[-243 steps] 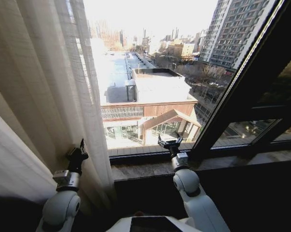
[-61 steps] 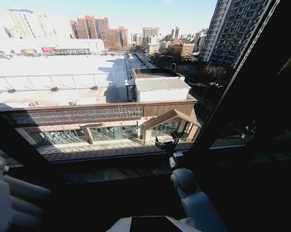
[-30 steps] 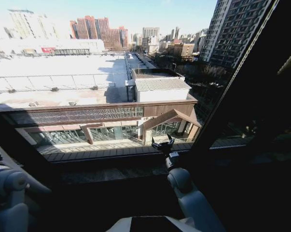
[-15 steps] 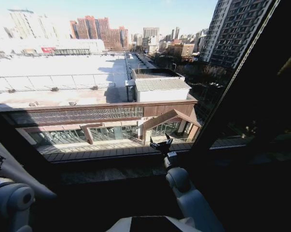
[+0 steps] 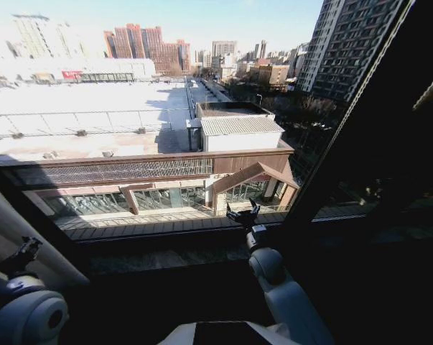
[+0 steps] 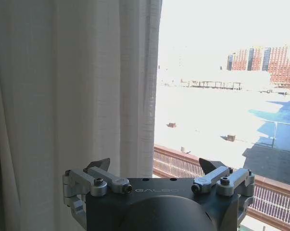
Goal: Open the curtains by pulling them apart, changing their state from closed to fully open.
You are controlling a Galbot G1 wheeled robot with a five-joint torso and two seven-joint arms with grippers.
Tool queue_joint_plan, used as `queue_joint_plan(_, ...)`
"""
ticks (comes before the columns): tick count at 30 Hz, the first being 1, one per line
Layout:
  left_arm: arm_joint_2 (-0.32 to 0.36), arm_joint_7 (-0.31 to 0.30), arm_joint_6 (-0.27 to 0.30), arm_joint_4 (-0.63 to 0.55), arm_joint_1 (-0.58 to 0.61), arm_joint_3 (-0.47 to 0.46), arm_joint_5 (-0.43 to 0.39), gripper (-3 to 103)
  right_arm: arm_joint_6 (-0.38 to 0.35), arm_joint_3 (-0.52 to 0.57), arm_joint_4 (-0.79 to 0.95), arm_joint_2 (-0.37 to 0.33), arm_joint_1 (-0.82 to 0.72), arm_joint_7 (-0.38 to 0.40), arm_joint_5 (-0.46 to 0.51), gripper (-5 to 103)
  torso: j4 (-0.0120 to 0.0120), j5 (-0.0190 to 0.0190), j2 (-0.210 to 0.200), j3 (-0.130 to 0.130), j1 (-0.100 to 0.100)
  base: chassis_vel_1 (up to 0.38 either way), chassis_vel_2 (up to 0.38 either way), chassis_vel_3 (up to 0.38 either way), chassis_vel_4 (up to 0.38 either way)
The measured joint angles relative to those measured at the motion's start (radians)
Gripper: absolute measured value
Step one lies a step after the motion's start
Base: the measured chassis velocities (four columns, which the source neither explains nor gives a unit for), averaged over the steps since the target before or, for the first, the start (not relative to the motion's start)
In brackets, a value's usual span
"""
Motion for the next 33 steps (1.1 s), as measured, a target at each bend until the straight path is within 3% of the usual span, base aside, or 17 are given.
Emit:
queue_joint_plan(2, 0.021, 0.071, -0.003, 0.019, -0.010, -0.003, 0.007, 100, -0.002, -0.002, -0.004, 0.005, 0.004, 0.000, 0.004, 100, -0.0001, -0.0003, 0.000, 0.000, 0.000, 0.000, 0.000, 0.000, 0.000)
queue_joint_plan(3, 0.021, 0.071, -0.003, 0.019, -0.010, -0.003, 0.007, 100, -0.002, -0.002, -0.004, 0.005, 0.004, 0.000, 0.004, 100, -0.0001, -0.0003, 0.000, 0.000, 0.000, 0.000, 0.000, 0.000, 0.000)
queue_joint_plan(6, 0.047, 0.325, -0.040, 0.066, -0.020, -0.008, 0.057, 100, -0.014, 0.000, -0.005, 0.005, 0.009, 0.002, 0.021, 100, -0.0001, -0.0005, 0.000, 0.000, 0.000, 0.000, 0.000, 0.000, 0.000)
queue_joint_plan(7, 0.047, 0.325, -0.040, 0.066, -0.020, -0.008, 0.057, 100, -0.014, 0.000, -0.005, 0.005, 0.009, 0.002, 0.021, 100, -0.0001, -0.0005, 0.000, 0.000, 0.000, 0.000, 0.000, 0.000, 0.000)
queue_joint_plan(10, 0.046, 0.522, -0.109, 0.087, -0.022, -0.013, 0.108, 100, -0.033, 0.010, 0.006, -0.017, 0.005, 0.004, 0.047, 100, -0.0001, -0.0004, 0.000, 0.000, 0.000, 0.000, 0.000, 0.000, 0.000)
queue_joint_plan(11, 0.046, 0.522, -0.109, 0.087, -0.022, -0.013, 0.108, 100, -0.033, 0.010, 0.006, -0.017, 0.005, 0.004, 0.047, 100, -0.0001, -0.0004, 0.000, 0.000, 0.000, 0.000, 0.000, 0.000, 0.000)
queue_joint_plan(13, 0.044, 0.590, -0.138, 0.088, -0.024, -0.016, 0.111, 100, -0.057, 0.018, 0.017, -0.027, 0.004, 0.004, 0.059, 100, -0.0003, -0.0003, 0.000, 0.000, 0.000, 0.000, 0.000, 0.000, 0.000)
queue_joint_plan(19, 0.018, 0.641, -0.145, 0.074, -0.009, -0.028, 0.121, 100, -0.121, 0.030, 0.055, -0.034, 0.008, 0.003, 0.092, 100, 0.0001, -0.0003, 0.000, 0.000, 0.000, 0.000, 0.000, 0.000, 0.000)
queue_joint_plan(27, 0.000, 0.721, -0.183, 0.091, 0.001, -0.028, 0.184, 100, -0.129, 0.053, 0.058, -0.041, 0.018, 0.004, 0.108, 100, 0.0000, -0.0004, 0.000, 0.000, 0.000, -0.026, -0.032, 0.039, 0.035)
queue_joint_plan(33, 0.002, 0.824, -0.239, 0.120, 0.005, -0.036, 0.209, 100, -0.129, 0.055, 0.055, -0.036, 0.019, 0.005, 0.107, 100, 0.0000, -0.0004, 0.000, 0.000, 0.000, -0.159, -0.159, 0.156, 0.159)
